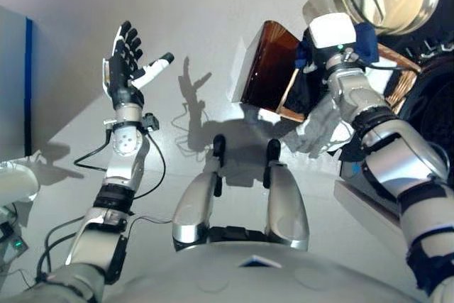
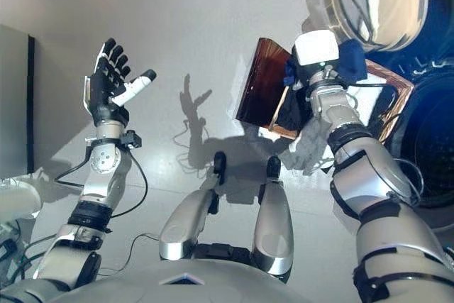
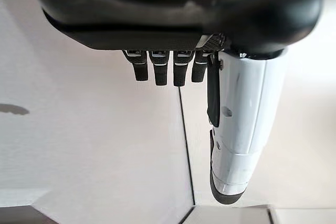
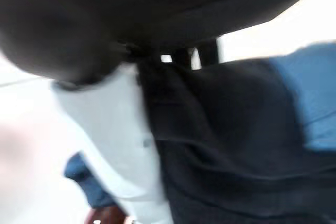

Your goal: Pick up the clothes and place them into the washing machine

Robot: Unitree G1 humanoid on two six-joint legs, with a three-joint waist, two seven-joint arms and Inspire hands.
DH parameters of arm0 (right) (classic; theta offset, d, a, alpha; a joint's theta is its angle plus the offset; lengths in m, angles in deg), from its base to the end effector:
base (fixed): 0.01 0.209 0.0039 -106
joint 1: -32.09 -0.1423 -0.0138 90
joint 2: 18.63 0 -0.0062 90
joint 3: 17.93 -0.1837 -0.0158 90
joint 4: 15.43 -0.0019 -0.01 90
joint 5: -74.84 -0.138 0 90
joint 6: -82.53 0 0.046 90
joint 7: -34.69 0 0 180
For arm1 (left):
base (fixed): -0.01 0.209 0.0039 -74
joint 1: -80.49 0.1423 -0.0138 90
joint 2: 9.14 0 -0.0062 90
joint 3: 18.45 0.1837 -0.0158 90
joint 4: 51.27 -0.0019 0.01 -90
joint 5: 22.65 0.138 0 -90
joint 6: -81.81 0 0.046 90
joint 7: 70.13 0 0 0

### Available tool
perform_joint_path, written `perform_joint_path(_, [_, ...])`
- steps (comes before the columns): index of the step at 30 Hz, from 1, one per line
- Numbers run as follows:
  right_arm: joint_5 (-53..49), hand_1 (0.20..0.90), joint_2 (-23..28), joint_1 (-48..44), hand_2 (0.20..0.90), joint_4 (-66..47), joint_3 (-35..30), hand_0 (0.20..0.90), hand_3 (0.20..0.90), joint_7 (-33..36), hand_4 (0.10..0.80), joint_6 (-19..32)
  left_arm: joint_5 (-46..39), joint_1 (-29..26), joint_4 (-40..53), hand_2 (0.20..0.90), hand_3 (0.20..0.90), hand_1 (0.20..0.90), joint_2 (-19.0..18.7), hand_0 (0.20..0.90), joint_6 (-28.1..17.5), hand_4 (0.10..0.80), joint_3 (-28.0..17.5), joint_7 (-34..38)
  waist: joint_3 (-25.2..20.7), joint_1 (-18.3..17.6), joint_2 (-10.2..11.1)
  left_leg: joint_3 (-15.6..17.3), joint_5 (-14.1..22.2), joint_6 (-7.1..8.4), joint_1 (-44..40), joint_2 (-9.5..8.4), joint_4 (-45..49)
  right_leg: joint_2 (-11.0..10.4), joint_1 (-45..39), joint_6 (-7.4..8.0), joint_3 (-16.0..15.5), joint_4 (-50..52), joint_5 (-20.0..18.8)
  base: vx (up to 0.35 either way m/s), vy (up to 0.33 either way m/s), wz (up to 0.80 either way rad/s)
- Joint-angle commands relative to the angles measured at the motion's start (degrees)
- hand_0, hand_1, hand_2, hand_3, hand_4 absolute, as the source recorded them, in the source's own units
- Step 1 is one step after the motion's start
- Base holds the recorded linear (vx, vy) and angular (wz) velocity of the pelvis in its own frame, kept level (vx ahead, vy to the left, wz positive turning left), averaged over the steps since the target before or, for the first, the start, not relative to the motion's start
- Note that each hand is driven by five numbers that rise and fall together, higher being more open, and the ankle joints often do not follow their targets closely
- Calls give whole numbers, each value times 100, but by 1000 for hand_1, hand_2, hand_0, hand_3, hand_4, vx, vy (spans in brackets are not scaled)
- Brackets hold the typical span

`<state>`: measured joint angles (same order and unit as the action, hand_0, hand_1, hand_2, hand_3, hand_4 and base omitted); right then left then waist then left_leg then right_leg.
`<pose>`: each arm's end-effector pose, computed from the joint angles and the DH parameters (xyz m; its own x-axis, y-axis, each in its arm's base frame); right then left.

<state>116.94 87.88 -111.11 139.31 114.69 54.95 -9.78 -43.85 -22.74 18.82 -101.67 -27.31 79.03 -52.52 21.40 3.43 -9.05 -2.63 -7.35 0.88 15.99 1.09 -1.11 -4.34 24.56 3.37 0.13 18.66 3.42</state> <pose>0.3368 -0.2357 0.1007 0.9990 -0.0263 0.0374 0.0300 -0.2383 -0.9707 0.2446 0.1933 0.0500 0.9554 0.2412 0.1707 -0.2322 0.9701 -0.0710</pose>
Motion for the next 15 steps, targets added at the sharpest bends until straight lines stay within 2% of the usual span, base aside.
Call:
perform_joint_path(1, [-502,200,244,-671,200,525,-39,200,200,473,300,-252,7,-97,249,900,900,900,-241,900,-509,800,-37,100,-551,-12,197,83,707,258,9,-121,508,0,-409,95,228,-908,-230,-57,-9,-20])
perform_joint_path(7, [-688,200,249,-786,200,856,-160,200,200,582,300,-260,-15,33,364,900,900,900,-243,900,-480,800,13,43,-660,49,127,54,663,267,141,-128,529,4,-294,95,218,-869,-216,-13,-3,-2])
perform_joint_path(15, [-632,200,352,-1086,200,1128,24,200,200,568,300,-348,-28,-8,421,900,900,900,-292,900,-428,800,69,70,-530,221,-43,5,574,278,425,-166,574,-11,-5,101,176,-757,-217,-22,-9,1])
